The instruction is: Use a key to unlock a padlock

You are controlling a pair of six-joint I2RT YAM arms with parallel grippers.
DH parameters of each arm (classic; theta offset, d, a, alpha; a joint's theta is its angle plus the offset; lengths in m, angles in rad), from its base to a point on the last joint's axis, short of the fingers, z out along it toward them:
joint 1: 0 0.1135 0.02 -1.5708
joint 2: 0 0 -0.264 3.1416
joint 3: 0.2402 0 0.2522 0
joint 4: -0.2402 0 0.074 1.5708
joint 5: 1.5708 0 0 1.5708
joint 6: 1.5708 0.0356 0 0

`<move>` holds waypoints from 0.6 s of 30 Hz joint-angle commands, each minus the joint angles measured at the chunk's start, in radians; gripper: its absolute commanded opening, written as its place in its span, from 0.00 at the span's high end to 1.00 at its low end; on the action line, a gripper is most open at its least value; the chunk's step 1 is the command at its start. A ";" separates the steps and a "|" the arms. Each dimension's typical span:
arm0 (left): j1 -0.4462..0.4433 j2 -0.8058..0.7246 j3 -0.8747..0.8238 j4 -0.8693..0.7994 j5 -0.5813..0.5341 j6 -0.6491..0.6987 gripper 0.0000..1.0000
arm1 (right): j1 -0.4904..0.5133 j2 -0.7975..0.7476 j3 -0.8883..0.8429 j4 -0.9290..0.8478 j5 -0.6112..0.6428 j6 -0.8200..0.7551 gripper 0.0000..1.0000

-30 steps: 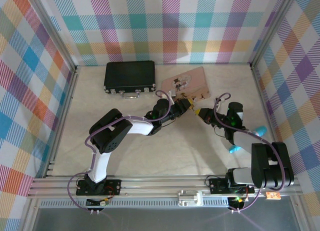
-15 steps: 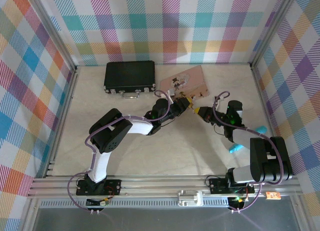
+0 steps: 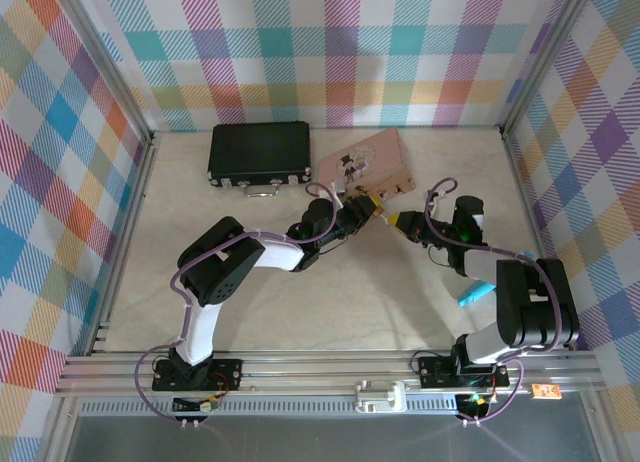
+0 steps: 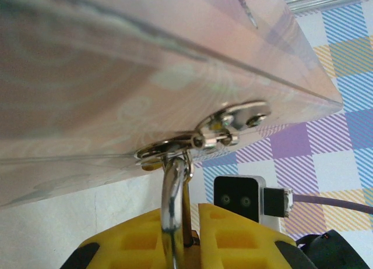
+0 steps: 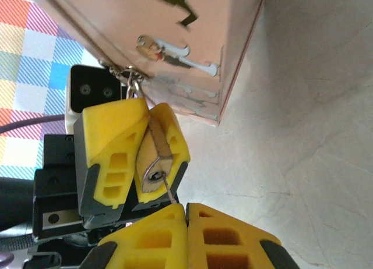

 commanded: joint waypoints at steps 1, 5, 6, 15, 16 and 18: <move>-0.039 -0.013 0.034 0.063 0.139 -0.008 1.00 | 0.005 0.055 0.089 0.106 0.009 0.057 1.00; -0.037 -0.003 0.028 0.068 0.092 0.001 1.00 | 0.006 0.090 0.082 0.191 -0.012 0.138 1.00; -0.036 0.001 0.030 0.067 0.081 0.002 1.00 | 0.010 0.089 0.072 0.212 -0.007 0.154 1.00; -0.031 0.023 0.063 0.034 -0.031 0.018 1.00 | 0.049 0.046 0.047 0.159 0.038 0.164 1.00; -0.027 0.022 0.063 0.027 -0.045 0.023 1.00 | 0.049 0.027 0.048 0.105 0.048 0.130 1.00; -0.020 0.020 0.066 -0.009 -0.060 0.051 1.00 | 0.050 -0.024 0.053 -0.035 0.078 0.044 1.00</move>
